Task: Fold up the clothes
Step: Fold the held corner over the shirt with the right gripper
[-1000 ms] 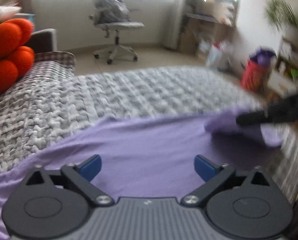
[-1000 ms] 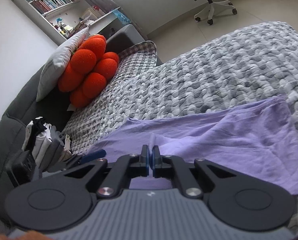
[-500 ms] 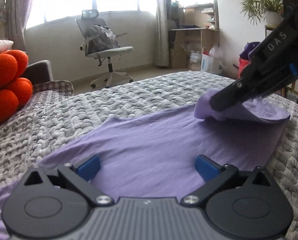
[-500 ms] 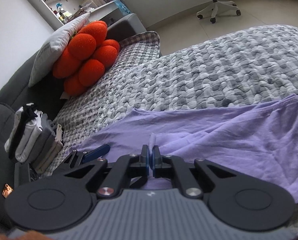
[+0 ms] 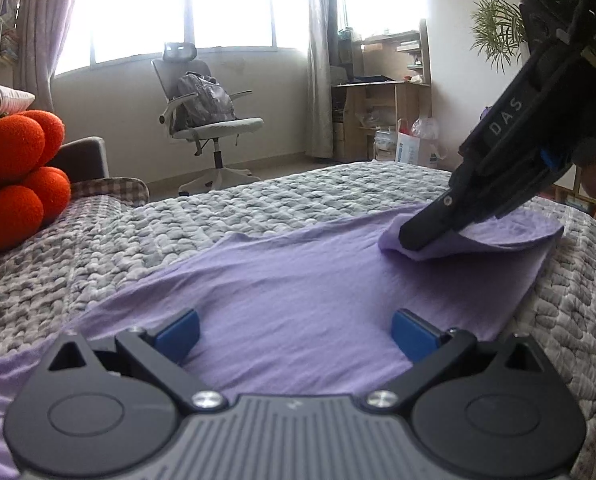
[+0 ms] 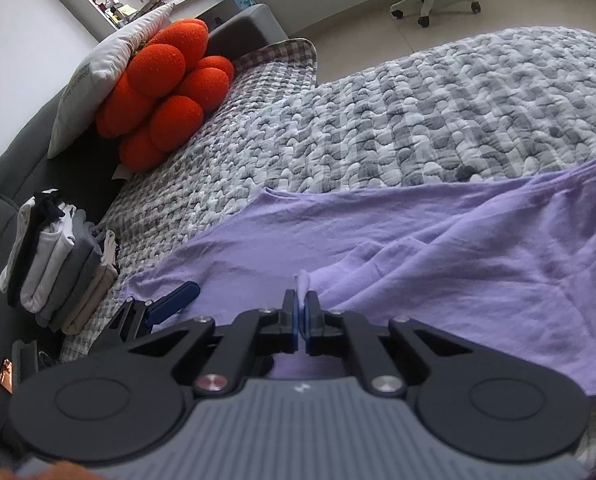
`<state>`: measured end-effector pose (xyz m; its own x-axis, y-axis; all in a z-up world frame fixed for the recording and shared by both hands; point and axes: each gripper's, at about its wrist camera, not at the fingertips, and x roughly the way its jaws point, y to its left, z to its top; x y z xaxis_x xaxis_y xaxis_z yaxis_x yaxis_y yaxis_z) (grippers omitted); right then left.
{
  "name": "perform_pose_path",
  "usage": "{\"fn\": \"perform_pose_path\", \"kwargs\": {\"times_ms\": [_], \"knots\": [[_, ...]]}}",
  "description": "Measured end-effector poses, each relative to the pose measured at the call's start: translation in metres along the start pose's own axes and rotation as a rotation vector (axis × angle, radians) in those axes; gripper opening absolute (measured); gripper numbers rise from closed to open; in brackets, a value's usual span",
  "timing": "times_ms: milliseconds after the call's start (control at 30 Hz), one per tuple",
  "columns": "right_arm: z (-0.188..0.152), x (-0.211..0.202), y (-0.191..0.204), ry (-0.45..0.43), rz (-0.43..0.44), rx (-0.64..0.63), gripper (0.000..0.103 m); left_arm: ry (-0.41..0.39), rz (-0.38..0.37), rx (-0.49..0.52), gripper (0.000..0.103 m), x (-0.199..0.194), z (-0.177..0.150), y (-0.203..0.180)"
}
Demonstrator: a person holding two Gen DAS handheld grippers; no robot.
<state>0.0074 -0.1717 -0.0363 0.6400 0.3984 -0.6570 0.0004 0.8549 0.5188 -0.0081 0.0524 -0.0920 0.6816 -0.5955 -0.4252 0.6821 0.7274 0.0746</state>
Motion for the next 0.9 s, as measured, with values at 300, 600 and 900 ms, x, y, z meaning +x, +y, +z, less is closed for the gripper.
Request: {"fn": "perform_pose_path", "kwargs": {"times_ms": [300,600,900], "knots": [[-0.0004,0.0025,0.0027,0.008,0.002,-0.014,0.004,0.000,0.000,0.000,0.103,0.0014,0.0005,0.0013],[0.0010,0.0002,-0.0004,0.007,0.036,0.000,0.004,0.000,0.000,-0.001,0.103,0.0012,-0.0001,0.0012],[0.0015,-0.0041,-0.0043,0.004,0.048,0.022,0.004,0.000,0.000,-0.001,0.103,0.0014,-0.0003,0.0014]]}}
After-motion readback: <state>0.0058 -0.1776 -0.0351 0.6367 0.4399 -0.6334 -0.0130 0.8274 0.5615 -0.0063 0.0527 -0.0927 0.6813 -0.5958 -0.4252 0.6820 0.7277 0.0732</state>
